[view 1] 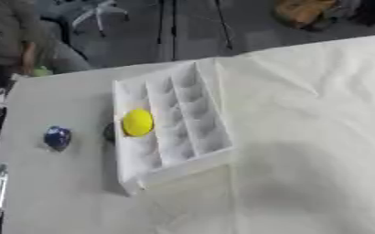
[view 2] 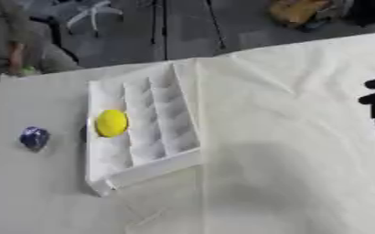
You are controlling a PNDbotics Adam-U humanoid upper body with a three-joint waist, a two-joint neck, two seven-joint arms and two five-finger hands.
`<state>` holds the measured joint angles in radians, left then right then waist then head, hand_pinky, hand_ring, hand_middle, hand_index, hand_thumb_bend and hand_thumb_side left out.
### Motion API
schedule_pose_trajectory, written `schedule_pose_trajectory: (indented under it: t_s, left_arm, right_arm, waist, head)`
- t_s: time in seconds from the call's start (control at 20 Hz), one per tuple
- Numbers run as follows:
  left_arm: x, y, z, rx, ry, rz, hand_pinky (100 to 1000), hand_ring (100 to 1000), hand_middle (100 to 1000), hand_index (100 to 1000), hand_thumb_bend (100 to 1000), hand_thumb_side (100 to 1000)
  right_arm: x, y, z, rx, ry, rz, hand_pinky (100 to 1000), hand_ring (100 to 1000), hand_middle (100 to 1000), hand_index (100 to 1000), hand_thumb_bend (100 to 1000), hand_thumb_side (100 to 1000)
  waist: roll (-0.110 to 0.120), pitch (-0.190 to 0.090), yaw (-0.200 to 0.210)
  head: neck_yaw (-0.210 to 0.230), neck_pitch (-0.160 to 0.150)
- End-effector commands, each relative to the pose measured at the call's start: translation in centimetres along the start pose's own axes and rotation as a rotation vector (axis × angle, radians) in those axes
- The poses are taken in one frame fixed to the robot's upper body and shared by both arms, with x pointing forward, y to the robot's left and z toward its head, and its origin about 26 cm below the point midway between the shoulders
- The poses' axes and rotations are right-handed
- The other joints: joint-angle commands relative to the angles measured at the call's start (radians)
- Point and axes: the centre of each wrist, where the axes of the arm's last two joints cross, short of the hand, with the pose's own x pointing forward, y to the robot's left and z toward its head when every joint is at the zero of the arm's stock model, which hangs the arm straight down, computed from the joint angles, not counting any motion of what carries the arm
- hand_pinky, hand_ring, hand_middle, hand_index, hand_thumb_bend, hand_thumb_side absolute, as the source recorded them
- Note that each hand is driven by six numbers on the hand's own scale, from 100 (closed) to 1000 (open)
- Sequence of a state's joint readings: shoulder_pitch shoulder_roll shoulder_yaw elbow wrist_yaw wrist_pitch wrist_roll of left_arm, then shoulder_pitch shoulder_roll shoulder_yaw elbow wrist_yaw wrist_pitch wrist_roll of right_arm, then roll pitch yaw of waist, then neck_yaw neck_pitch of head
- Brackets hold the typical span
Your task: Pick up objects on the table and place them in the box.
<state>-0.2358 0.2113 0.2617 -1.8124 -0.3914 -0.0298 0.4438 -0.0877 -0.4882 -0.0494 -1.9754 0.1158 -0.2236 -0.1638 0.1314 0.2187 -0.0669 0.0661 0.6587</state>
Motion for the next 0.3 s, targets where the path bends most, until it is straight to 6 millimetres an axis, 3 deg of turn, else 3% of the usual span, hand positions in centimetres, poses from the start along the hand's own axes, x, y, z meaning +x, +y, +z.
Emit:
schedule_pose_trajectory:
  t_s: [0.05,0.3]
  left_arm:
    - [0.38,0.83,-0.75,0.0,-0.037,-0.026,684,672,774,800,779,781]
    - [0.48,0.87,-0.76,-0.008,-0.039,-0.031,685,671,772,799,781,778]
  right_arm:
    - [0.71,-0.57,-0.52,-0.008,-0.034,0.011,737,637,695,876,252,682]
    - [0.72,-0.55,-0.54,-0.008,-0.035,0.011,737,636,695,875,256,681]
  waist:
    - [-0.004,-0.022,0.001]
    - [-0.005,-0.02,-0.001]
  head:
    - [-0.001,-0.009]
    - [0.001,-0.012]
